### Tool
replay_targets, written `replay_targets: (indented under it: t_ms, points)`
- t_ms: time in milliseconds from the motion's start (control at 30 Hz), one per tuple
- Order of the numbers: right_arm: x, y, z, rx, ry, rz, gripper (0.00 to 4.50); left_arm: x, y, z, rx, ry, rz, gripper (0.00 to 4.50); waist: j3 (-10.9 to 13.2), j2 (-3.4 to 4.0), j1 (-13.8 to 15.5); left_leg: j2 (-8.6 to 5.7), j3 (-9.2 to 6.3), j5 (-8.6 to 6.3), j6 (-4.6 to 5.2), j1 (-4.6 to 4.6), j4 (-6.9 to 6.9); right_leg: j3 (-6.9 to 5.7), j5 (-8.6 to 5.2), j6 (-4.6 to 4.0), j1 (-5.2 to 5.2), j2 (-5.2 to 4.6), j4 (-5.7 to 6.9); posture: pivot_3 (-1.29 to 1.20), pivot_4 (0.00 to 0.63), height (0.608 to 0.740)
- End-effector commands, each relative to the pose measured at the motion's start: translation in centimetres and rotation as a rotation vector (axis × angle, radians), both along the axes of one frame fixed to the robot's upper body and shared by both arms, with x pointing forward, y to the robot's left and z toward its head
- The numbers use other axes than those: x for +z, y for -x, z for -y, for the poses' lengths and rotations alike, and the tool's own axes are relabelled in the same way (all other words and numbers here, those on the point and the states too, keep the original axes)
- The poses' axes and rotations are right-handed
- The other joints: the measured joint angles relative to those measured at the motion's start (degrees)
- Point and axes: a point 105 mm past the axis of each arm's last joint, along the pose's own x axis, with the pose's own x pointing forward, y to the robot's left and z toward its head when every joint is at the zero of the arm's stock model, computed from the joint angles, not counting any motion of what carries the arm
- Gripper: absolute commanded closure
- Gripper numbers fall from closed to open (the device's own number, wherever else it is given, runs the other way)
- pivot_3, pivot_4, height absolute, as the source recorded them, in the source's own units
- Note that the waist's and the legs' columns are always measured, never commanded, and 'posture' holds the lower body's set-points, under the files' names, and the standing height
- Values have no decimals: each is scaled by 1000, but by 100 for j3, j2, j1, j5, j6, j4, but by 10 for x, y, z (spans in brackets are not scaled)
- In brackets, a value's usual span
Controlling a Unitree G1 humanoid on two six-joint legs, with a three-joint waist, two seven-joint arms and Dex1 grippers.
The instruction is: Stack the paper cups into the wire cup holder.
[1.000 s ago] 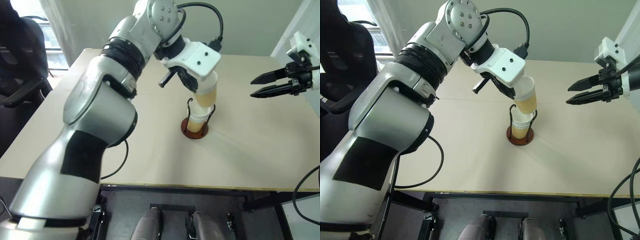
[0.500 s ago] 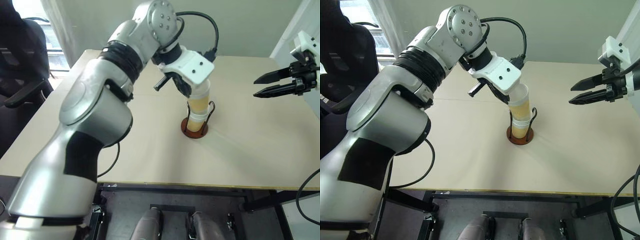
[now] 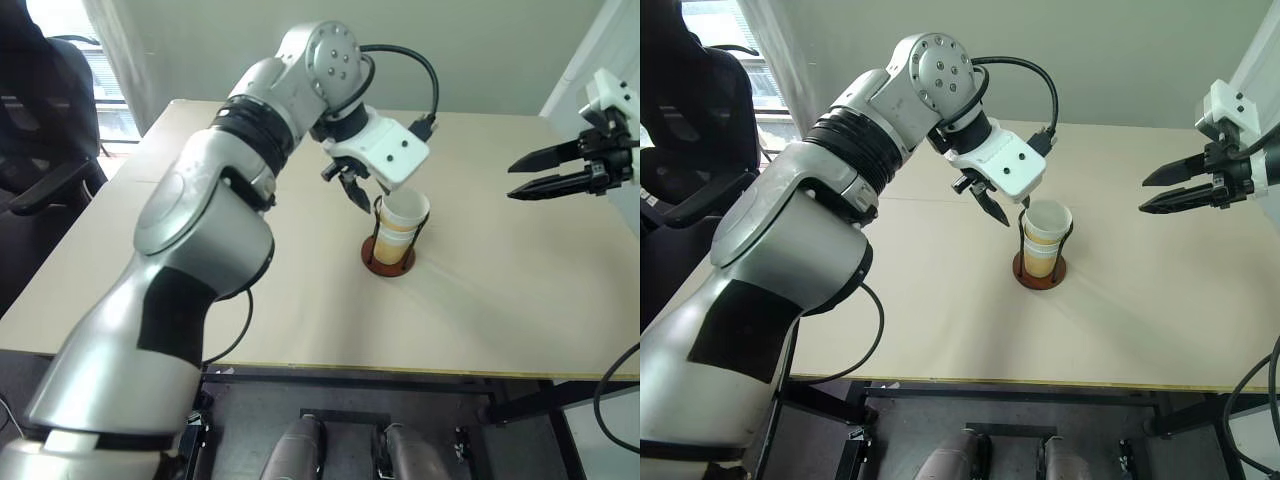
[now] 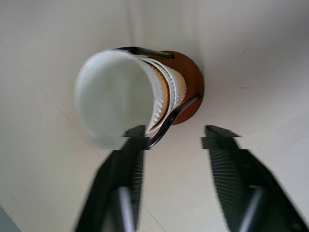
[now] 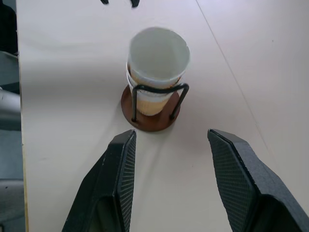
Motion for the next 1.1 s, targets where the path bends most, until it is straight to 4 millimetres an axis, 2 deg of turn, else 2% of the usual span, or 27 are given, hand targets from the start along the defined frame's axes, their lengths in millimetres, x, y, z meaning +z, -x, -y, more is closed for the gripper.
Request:
replay_targets:
  t_ms: [33,133,267,367,567,633,700,733,833,933,1000,1100]
  points:
    - [12,5,2,7,13,51,2168,9,4,2,-25,2,11,1036,0,1,0,0,0,0,0,0,0,0,0,0,0,0,0,0,150,740]
    - [12,4,2,3,20,53,2168,16,5,4,-20,66,-5,26,0,1,-1,0,0,-1,0,1,-1,0,-1,0,0,0,0,0,150,740]
    - [11,0,0,11,22,67,2168,26,4,-3,23,222,-68,26,0,1,-6,0,0,-1,0,0,-1,0,-3,2,0,0,-1,0,150,740]
    - [8,-2,-4,22,21,79,2168,33,-4,-27,101,373,-128,26,-6,10,-27,1,0,-1,-1,4,-2,0,-5,-2,-1,1,0,0,150,740]
    - [-4,-5,0,5,30,129,2168,43,-24,-129,404,821,-191,26,-10,22,-114,7,1,11,-15,14,-24,1,-10,-10,-13,8,8,0,150,740]
    - [-6,-13,4,-27,39,190,2168,43,-31,-163,525,979,-136,26,-8,24,-134,8,-2,16,-19,15,-33,2,-10,-12,-14,9,10,0,150,740]
    - [-2,-21,4,-63,-13,248,2168,41,-37,-211,684,1163,-36,26,-9,24,-138,3,0,24,-15,22,-42,1,-7,-15,-14,8,10,0,150,740]
    - [0,-25,3,-84,-55,264,2168,38,-37,-236,767,1247,10,26,-8,25,-142,4,-2,26,-16,21,-42,2,-5,-16,-13,5,9,0,150,740]
    - [0,-34,3,-128,-122,288,2168,19,-29,-287,940,1398,94,26,-8,24,-156,0,3,38,-23,28,-54,4,0,-23,-13,2,8,0,150,740]
    - [-2,-43,1,-166,-203,289,2168,-4,-17,-309,1029,1476,94,26,-8,23,-133,-6,2,57,-39,43,-69,4,1,-32,-4,0,10,0,150,740]
    - [-6,-48,-2,-182,-244,283,2168,-16,-10,-311,1055,1542,46,26,-8,20,-96,-5,0,65,-31,56,-80,3,-17,-78,7,-1,11,0,150,740]
    - [-13,-54,-10,-189,-284,279,2168,-32,-4,-311,1106,1573,25,26,-8,19,-71,-6,-3,85,-48,69,-88,3,-7,-95,16,-1,15,0,150,740]
